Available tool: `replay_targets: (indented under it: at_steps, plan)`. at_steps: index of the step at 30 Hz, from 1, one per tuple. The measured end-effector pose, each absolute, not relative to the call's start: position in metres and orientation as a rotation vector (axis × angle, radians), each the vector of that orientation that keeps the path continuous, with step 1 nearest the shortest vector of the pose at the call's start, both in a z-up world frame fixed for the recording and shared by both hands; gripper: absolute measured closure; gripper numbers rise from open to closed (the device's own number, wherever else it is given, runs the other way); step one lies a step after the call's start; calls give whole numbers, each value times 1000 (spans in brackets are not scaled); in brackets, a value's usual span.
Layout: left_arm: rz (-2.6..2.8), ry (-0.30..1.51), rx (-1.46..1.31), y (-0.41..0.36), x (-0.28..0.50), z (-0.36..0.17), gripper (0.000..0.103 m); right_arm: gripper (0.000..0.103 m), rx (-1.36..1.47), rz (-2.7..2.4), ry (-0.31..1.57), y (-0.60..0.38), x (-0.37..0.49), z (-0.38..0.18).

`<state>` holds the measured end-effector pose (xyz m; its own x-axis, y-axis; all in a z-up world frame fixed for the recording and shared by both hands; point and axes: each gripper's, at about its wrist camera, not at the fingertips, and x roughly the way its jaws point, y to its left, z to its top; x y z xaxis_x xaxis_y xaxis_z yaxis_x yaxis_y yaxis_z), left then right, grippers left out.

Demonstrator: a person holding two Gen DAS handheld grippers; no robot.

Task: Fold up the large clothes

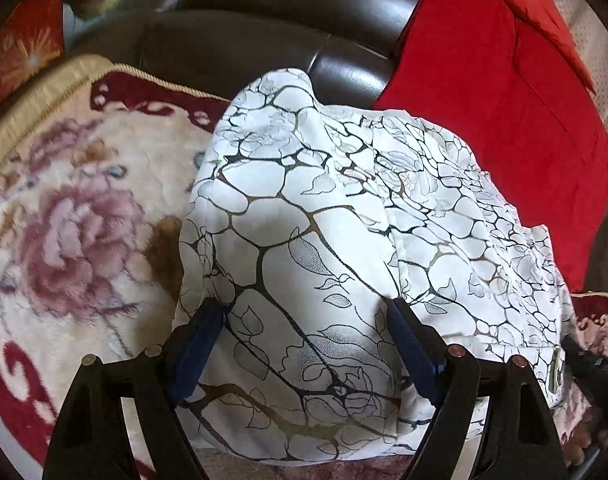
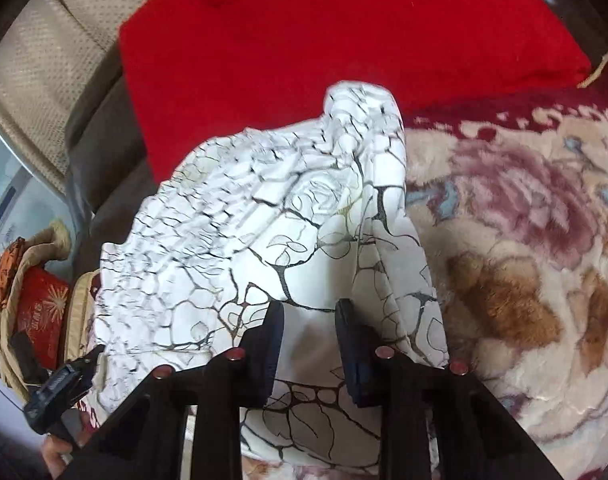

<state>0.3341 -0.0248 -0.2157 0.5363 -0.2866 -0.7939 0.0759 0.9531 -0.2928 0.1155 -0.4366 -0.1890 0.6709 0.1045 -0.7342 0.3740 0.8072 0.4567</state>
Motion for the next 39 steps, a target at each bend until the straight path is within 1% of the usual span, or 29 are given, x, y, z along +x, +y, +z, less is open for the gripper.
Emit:
replay_targets:
  at_steps: [4, 7, 10, 14, 17, 21, 23, 24, 25, 26, 29, 32, 37, 39]
  plan:
    - [-182, 895, -221, -27, 324, -194, 19, 70, 619, -152, 736, -432, 102, -170]
    - [-153, 897, -170, -32, 328, -196, 18, 70, 544, -157, 686, -418, 104, -153]
    - [-129, 924, -116, -40, 337, -211, 18, 70, 542, -224, 689, -421, 119, -154]
    - [-117, 917, -67, -48, 339, -211, 18, 71, 614, -294, 850, -443, 148, -194]
    - [-117, 913, -43, -52, 340, -211, 18, 70, 605, -305, 817, -443, 153, -187]
    - [-123, 906, -28, -52, 341, -211, 18, 70, 565, -278, 717, -433, 161, -166]
    - [-125, 901, -14, -53, 341, -212, 18, 66, 560, -284, 740, -432, 171, -170]
    - [-128, 899, -9, -53, 340, -212, 18, 58, 562, -308, 769, -434, 175, -175]
    - [-129, 896, -3, -54, 340, -213, 18, 53, 567, -334, 806, -437, 179, -184]
    - [-129, 894, 3, -54, 340, -213, 18, 52, 575, -343, 840, -439, 184, -194]
    - [-137, 893, 13, -53, 339, -214, 18, 51, 526, -357, 845, -433, 186, -190]
    - [-143, 889, -16, -48, 336, -210, 18, 51, 560, -327, 798, -432, 177, -181]
    - [-120, 807, -72, -26, 322, -191, 18, 51, 534, -312, 719, -421, 150, -153]
    - [-84, 842, -73, -19, 326, -198, 18, 51, 527, -342, 722, -421, 140, -153]
